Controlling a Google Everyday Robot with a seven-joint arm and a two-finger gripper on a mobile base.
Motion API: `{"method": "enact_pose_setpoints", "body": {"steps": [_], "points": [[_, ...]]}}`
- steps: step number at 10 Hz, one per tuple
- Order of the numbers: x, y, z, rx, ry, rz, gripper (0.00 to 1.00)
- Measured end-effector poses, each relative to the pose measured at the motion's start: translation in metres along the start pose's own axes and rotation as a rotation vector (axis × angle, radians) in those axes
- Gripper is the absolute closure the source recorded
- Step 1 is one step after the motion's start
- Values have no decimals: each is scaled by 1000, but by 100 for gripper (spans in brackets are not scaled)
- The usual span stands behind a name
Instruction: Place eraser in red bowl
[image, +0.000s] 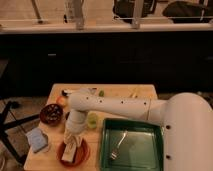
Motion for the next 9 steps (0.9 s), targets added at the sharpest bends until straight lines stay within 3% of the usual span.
{"method": "enact_pose_setpoints", "body": {"steps": [7, 9], "points": [[0, 0, 0, 0, 0, 0, 24], [0, 0, 0, 0, 0, 0, 20]]}}
